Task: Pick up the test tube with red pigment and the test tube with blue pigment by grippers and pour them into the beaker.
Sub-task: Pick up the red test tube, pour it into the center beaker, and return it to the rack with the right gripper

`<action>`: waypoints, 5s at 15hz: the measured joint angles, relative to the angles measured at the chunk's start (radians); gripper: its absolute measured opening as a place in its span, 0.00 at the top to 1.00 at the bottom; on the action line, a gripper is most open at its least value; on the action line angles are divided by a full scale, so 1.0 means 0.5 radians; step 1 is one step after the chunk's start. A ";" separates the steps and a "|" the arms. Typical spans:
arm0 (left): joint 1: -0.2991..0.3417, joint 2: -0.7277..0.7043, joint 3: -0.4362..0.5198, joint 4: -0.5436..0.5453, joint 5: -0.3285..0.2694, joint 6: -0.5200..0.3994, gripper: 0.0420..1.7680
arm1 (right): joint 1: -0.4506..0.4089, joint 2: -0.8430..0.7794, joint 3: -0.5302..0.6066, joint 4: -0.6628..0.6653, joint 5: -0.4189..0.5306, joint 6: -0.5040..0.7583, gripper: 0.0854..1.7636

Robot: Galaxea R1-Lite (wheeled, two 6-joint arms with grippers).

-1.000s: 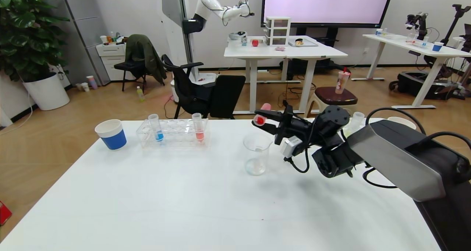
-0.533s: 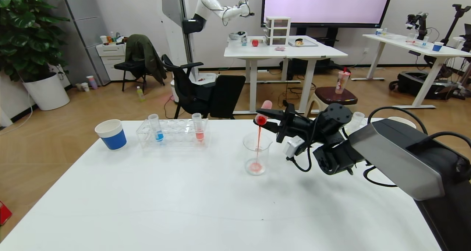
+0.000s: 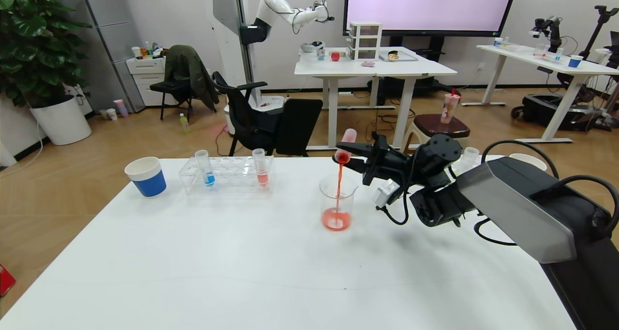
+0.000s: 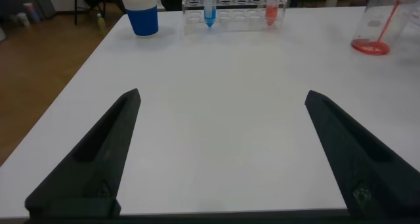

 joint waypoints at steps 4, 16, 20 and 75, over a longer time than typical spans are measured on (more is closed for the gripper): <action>0.000 0.000 0.000 0.000 0.000 -0.001 0.01 | -0.016 0.023 -0.055 -0.003 0.054 -0.091 0.75; 0.000 0.000 0.000 0.000 0.000 0.000 0.01 | -0.005 -0.004 -0.022 0.006 0.071 -0.087 0.75; 0.000 0.000 0.000 0.000 0.000 0.000 0.01 | -0.037 -0.178 0.092 -0.069 -0.124 0.417 0.75; 0.000 0.000 0.000 0.000 0.000 -0.001 0.01 | -1.336 -0.585 1.099 0.425 -1.937 2.473 0.75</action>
